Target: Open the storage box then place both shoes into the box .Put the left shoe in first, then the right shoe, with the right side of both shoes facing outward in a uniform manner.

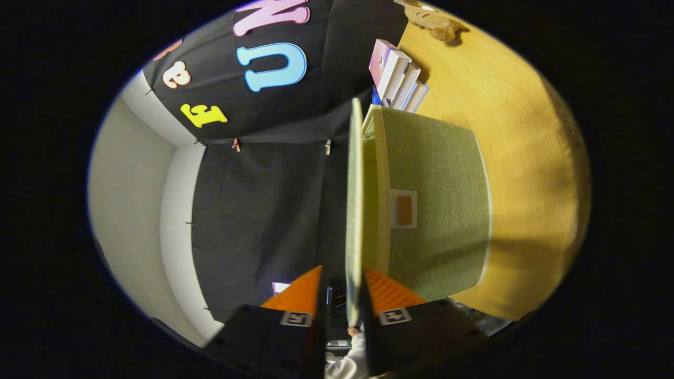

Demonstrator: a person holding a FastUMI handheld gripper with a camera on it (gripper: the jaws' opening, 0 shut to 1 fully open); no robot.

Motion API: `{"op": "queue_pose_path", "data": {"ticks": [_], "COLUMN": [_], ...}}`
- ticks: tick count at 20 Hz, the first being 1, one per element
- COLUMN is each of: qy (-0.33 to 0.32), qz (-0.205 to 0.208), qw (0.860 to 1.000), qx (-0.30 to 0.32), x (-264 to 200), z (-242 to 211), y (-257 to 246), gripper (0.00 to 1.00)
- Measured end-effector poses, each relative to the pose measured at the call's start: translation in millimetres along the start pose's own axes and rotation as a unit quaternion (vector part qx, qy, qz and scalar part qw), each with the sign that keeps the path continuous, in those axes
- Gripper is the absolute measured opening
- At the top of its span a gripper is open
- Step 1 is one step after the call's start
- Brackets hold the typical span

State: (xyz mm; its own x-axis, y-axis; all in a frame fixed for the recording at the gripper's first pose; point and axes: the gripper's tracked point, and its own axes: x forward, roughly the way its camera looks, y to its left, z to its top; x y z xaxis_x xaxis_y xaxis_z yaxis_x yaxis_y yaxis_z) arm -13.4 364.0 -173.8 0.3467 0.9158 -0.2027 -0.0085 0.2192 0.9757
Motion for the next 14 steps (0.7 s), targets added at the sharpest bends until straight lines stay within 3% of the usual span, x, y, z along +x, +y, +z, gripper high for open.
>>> {"op": "queue_pose_path", "data": {"ticks": [1, 4, 8, 14], "qy": [-0.002, 0.004, 0.008, 0.027], "qz": [-0.009, -0.02, -0.03, -0.049], "qw": [1.0, 1.0, 1.0, 0.996], "qx": [0.001, 0.008, -0.001, -0.067], "x": [5.5, 8.1, 5.9, 19.1], "z": [2.5, -0.1, 2.4, 5.3], "y": [-4.0, 0.9, 11.4, 52.4], "gripper": [0.18, 0.06, 0.05, 0.06]}}
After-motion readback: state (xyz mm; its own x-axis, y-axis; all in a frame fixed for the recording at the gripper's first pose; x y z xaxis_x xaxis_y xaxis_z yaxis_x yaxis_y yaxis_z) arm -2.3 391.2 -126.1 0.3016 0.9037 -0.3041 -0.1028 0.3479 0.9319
